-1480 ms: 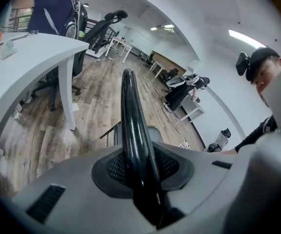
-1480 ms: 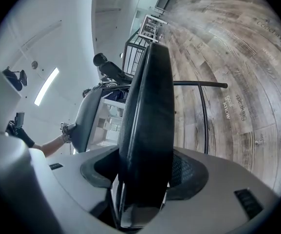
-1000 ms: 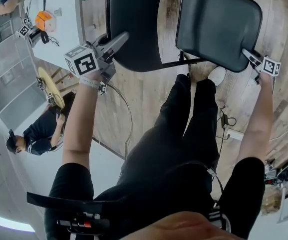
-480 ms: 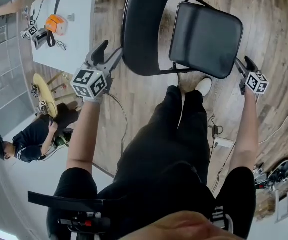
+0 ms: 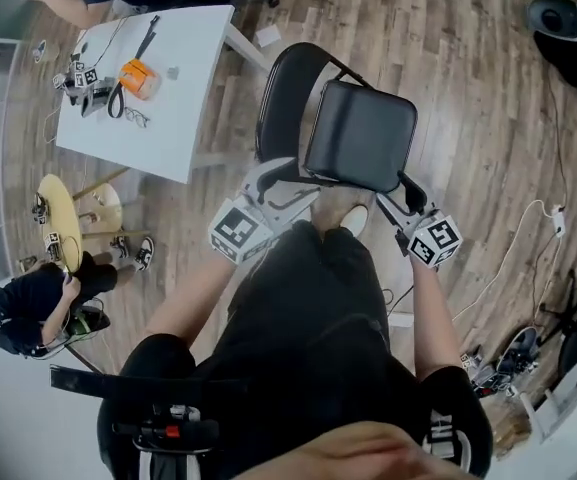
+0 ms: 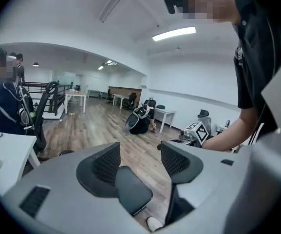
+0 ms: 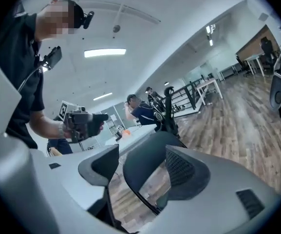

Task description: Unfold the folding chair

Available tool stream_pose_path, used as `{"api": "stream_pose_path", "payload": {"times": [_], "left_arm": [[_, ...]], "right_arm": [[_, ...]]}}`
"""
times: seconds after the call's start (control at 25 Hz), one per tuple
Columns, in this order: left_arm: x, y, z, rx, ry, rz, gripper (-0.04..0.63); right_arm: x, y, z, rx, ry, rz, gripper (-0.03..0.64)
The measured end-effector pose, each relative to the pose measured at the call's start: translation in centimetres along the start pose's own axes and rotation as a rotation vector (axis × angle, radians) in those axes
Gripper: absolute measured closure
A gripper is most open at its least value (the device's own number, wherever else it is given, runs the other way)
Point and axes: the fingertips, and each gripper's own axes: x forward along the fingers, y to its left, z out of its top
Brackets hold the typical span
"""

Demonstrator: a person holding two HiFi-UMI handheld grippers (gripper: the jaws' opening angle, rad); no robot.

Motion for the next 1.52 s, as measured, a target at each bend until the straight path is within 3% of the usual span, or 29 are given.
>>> {"api": "stream_pose_path", "payload": {"times": [0.16, 0.28, 0.36, 0.4, 0.52, 0.64, 0.68, 0.84, 1.08, 1.52], "left_arm": [[-1.6, -4.6, 4.7, 0.033, -0.102, -0.081, 0.333], [-2.9, -6.6, 7.4, 0.094, -0.157, -0.088, 0.333], [-3.8, -8.0, 8.7, 0.158, -0.185, -0.09, 0.334], [-4.3, -8.5, 9.5, 0.152, -0.212, -0.105, 0.341], [-5.9, -9.6, 11.7, 0.056, -0.313, -0.184, 0.405], [-6.6, -10.2, 12.9, 0.119, -0.325, -0.169, 0.581], [-6.7, -10.1, 12.9, 0.141, -0.316, -0.15, 0.591], [-7.4, -9.5, 13.0, 0.156, -0.308, -0.13, 0.591], [-8.7, -9.1, 12.7, 0.163, -0.309, -0.14, 0.591], [-10.1, -8.8, 11.1, 0.076, -0.305, -0.148, 0.591]], "right_arm": [[-1.7, 9.0, 7.9, -0.114, -0.069, 0.046, 0.311], [-3.0, 13.6, 13.1, -0.188, -0.151, 0.052, 0.316], [-4.1, 16.3, 15.7, -0.241, -0.209, 0.049, 0.406], [-4.6, 17.5, 16.6, -0.262, -0.229, 0.05, 0.451], [-5.2, 20.2, 18.6, -0.3, -0.261, 0.056, 0.557], [-5.3, 21.7, 19.4, -0.315, -0.269, 0.042, 0.607], [-5.2, 22.0, 19.3, -0.321, -0.263, 0.026, 0.607], [-4.0, 22.3, 18.7, -0.35, -0.218, -0.044, 0.609], [-2.7, 24.2, 18.3, -0.406, -0.184, -0.04, 0.609], [-2.7, 25.2, 17.1, -0.374, -0.191, -0.043, 0.609]]}}
